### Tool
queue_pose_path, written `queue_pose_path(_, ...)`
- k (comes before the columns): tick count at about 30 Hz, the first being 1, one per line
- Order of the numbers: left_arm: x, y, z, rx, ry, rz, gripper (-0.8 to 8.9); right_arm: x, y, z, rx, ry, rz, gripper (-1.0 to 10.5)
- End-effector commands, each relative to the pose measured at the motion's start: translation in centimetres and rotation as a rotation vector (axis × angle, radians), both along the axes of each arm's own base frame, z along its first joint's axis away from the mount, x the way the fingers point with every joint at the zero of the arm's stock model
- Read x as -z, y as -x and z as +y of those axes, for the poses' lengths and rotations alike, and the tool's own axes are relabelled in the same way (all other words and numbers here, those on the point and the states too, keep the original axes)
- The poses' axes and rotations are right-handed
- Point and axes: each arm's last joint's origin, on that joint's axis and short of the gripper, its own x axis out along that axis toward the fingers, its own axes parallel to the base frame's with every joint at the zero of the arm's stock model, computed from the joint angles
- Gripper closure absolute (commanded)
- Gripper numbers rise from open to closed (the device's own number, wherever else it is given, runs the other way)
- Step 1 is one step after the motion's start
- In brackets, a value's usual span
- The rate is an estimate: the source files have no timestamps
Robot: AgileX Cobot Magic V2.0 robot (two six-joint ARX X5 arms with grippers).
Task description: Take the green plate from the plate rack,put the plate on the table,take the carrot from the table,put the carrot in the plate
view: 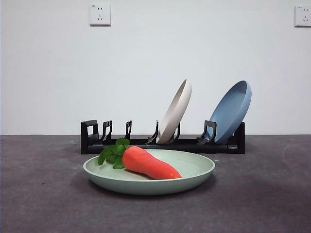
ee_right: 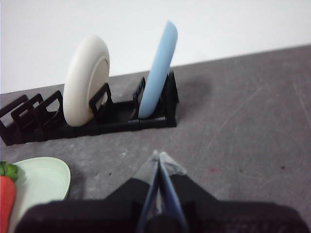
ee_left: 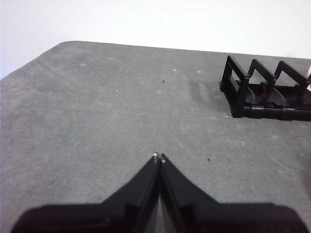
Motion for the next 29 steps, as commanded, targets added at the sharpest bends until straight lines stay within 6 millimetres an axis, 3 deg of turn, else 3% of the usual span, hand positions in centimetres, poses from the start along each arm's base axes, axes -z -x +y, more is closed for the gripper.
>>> queue_pose_path(1, 0.37, -0.05, 0.03, -0.002, 0.004, 0.004, 8.17, 0.71, -0.04, 0.0, 0.005, -0.029, 0.009, 9.5)
queue_pose_path(8, 0.37, -0.05, 0.03, -0.002, 0.004, 0.004, 8.17, 1.56, 0.06, -0.02, 0.01, -0.021, 0.098, 9.5)
queue_pose_path(29, 0.37, -0.05, 0.03, -0.002, 0.004, 0.004, 8.17, 1.52, 0.06, -0.03, 0.017, -0.052, 0.1, 9.5)
